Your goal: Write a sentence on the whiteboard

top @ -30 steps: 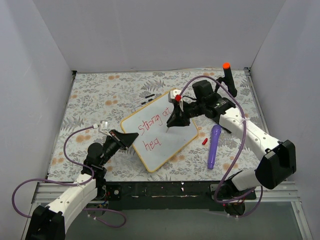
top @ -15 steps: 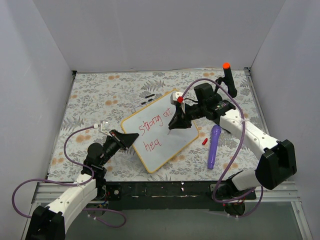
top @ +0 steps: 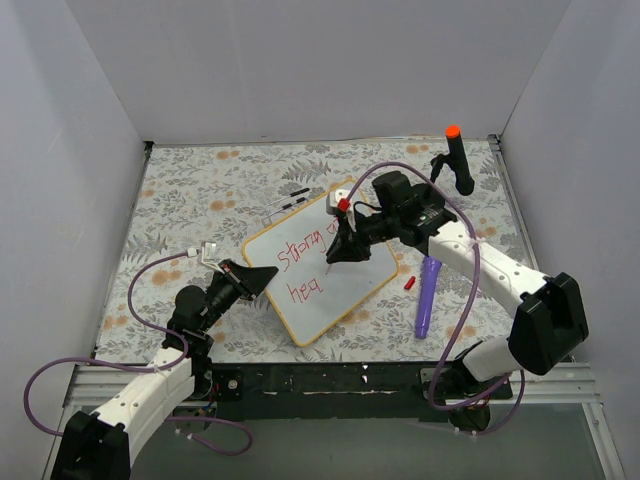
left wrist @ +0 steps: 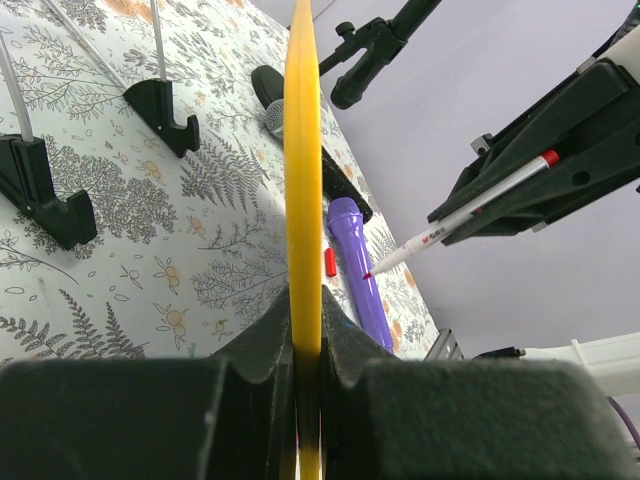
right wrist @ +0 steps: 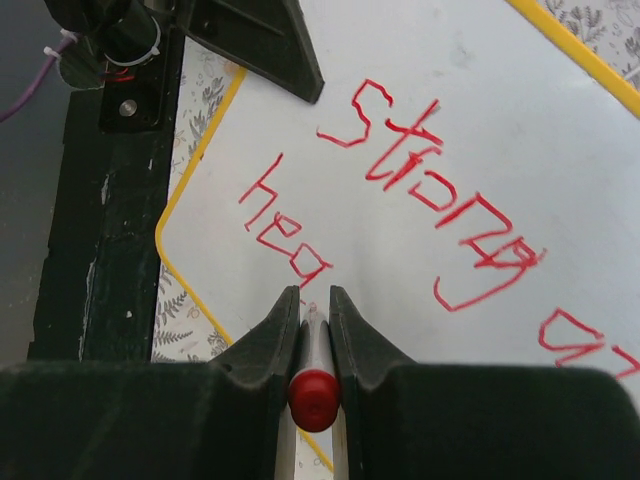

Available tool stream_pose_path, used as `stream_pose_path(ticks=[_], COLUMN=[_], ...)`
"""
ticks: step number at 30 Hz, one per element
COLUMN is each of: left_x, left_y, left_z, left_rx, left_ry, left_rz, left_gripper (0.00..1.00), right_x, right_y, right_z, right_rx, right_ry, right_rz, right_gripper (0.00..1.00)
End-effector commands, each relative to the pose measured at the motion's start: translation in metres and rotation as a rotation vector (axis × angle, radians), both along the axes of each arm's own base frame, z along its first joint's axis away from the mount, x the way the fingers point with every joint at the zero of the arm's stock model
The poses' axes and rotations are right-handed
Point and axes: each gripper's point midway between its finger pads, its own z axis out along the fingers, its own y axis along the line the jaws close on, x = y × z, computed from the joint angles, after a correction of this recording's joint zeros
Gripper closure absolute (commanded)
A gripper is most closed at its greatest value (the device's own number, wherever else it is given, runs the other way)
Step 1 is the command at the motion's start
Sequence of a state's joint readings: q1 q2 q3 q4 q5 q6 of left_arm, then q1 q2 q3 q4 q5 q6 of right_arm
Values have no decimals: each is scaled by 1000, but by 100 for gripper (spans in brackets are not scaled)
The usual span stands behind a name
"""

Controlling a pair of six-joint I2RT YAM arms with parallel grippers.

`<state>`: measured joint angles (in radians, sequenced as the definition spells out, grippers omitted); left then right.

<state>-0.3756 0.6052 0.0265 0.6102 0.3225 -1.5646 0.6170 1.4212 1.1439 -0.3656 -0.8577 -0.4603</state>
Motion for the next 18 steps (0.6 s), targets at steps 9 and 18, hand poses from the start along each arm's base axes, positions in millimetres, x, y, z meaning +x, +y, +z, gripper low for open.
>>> stream_pose_path(ticks=[9, 18], left_x=[-3, -3], left_y=[0, -1], left_z=[38, 39], left_rx=[-89, -92], left_ry=[-115, -118], left_rz=[-3, -9], left_gripper=[100, 100], right_x=[2, 11], right_y=[42, 45], right_z=[3, -2], right_rx=[-20, -34], right_ry=[-64, -66], right_rz=[-8, -36], right_gripper=[99, 99])
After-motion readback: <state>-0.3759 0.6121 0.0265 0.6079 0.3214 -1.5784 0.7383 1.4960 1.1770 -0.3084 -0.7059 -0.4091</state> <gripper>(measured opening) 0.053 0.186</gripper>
